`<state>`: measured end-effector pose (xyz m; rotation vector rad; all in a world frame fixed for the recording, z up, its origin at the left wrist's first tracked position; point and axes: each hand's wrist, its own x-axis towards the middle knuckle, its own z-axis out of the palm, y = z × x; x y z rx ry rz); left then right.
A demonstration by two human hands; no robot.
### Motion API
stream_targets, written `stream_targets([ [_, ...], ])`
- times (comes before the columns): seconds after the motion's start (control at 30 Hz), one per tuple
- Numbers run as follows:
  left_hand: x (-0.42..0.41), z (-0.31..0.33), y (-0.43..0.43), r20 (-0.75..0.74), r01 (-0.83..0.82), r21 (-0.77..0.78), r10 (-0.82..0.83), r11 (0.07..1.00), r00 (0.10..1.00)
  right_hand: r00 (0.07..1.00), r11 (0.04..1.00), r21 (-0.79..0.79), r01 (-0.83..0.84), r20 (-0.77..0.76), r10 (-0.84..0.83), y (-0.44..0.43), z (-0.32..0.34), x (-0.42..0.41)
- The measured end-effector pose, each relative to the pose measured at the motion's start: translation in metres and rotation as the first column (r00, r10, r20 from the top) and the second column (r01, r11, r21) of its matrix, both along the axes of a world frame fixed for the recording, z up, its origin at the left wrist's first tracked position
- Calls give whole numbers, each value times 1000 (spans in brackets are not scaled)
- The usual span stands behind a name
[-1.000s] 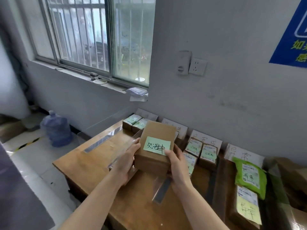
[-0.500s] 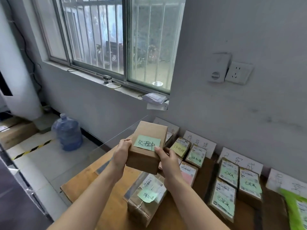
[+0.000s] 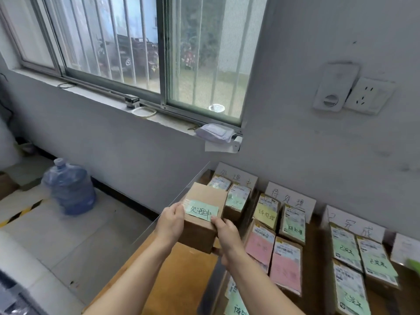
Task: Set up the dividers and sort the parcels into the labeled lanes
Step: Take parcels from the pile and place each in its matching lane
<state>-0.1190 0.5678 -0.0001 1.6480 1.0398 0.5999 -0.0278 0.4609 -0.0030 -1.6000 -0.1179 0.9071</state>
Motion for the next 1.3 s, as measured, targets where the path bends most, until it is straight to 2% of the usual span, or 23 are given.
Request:
stream_targets([
  [0.13,7,-17,19,-82,78,118,-69,990,994,999,997,-59,44,-8,-44,22,-22,4],
  [0.2,12,-26,26,-175,124,164,-95,979,980,998,995,-79,62,-19,-64,30,-33,6],
  [0.33,22,-45,44,-360,222,159,-152,962,920,998,991,-119,54,-6,-55,43,-53,6],
  [0.47,29,-61,54,-464,304,161,-200,939,863,996,980,-197,34,90,-16,51,-65,9],
  [0.7,39,-78,67,-543,447,172,-294,878,786,951,954,-300,9,296,84,59,-62,14],
  [0.87,46,-79,68,-590,485,259,-261,835,764,925,934,-358,2,355,134,64,-68,20],
  [0.97,47,-74,63,-653,544,333,-228,770,722,905,916,-401,-19,382,186,64,-68,21],
  [1.1,48,-66,60,-720,625,399,-192,671,667,841,870,-489,-56,447,305,57,-56,24],
  [1.3,64,-41,54,-772,720,444,-180,534,609,607,800,-600,20,643,467,23,-22,40],
])
